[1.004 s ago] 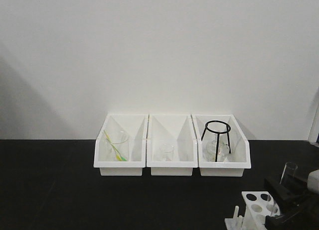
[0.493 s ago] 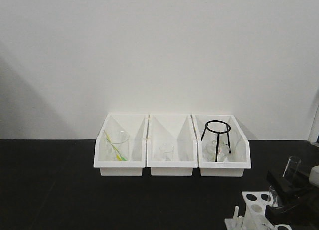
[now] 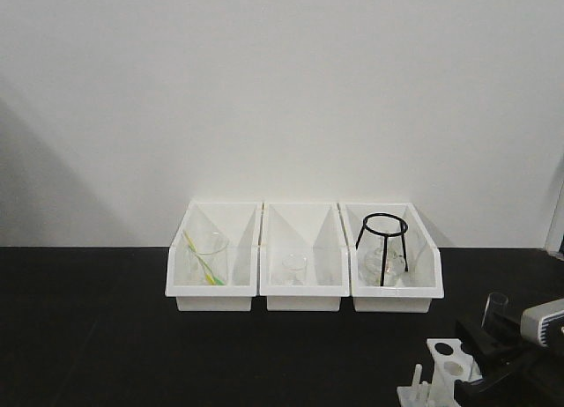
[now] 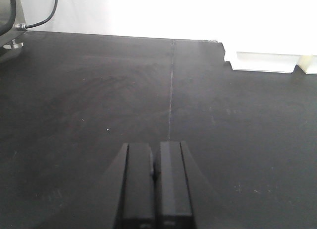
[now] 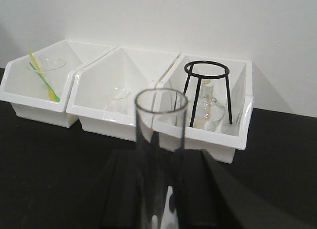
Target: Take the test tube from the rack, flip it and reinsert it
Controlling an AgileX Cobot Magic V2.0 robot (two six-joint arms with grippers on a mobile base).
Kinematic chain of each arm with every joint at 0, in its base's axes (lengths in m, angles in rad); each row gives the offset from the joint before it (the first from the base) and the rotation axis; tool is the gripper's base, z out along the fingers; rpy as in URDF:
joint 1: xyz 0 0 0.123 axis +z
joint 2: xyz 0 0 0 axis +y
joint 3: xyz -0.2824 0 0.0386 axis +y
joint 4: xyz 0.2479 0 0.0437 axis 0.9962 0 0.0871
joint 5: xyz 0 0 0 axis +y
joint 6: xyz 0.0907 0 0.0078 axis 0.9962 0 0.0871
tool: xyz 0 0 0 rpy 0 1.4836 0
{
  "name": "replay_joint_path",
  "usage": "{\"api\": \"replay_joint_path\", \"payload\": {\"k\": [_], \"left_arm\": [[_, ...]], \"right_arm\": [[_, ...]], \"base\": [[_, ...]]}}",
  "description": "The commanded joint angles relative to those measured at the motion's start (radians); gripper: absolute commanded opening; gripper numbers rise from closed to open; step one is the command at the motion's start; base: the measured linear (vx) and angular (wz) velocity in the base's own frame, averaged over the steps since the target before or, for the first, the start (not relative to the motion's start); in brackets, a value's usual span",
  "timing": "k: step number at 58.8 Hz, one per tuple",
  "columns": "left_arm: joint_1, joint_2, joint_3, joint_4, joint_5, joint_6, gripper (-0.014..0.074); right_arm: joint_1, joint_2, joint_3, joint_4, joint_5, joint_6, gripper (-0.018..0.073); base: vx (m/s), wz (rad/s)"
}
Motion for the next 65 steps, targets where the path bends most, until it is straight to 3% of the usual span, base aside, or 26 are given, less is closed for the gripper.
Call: {"api": "replay_joint_path", "payload": {"k": [1, 11, 23, 38, 54, 65], "left_arm": [[-0.007, -0.012, 0.000, -0.004, -0.087, 0.000, -0.0006], [-0.007, -0.012, 0.000, -0.004, -0.087, 0.000, -0.0006], [-0.007, -0.012, 0.000, -0.004, -0.087, 0.000, -0.0006], [-0.007, -0.012, 0.000, -0.004, -0.087, 0.000, -0.0006], [-0.007, -0.012, 0.000, -0.004, -0.087, 0.000, -0.0006], [-0.007, -0.012, 0.000, -0.004, -0.087, 0.000, -0.0006]], "right_arm": [[0.000, 0.000, -0.023, 0.004, -0.128, -0.024, -0.0008], [0.000, 0.038, 0.073, 0.009, -0.258, -0.086, -0.0008], [0.000, 0.128, 0.167, 0.080, -0.434, -0.145, -0.0008], [0.000, 0.212, 0.181, 0.079, -0.457, -0.144, 0.0038], [0.000, 0.209, 0.181, 0.079, -0.533, -0.141, 0.0309], [0.000, 0.141, 0.181, 0.082, -0.485, -0.111, 0.0528]], "base": [[0.00, 0.00], [0.00, 0.00], [0.00, 0.00], [0.00, 0.00], [0.00, 0.00], [0.00, 0.00]]}}
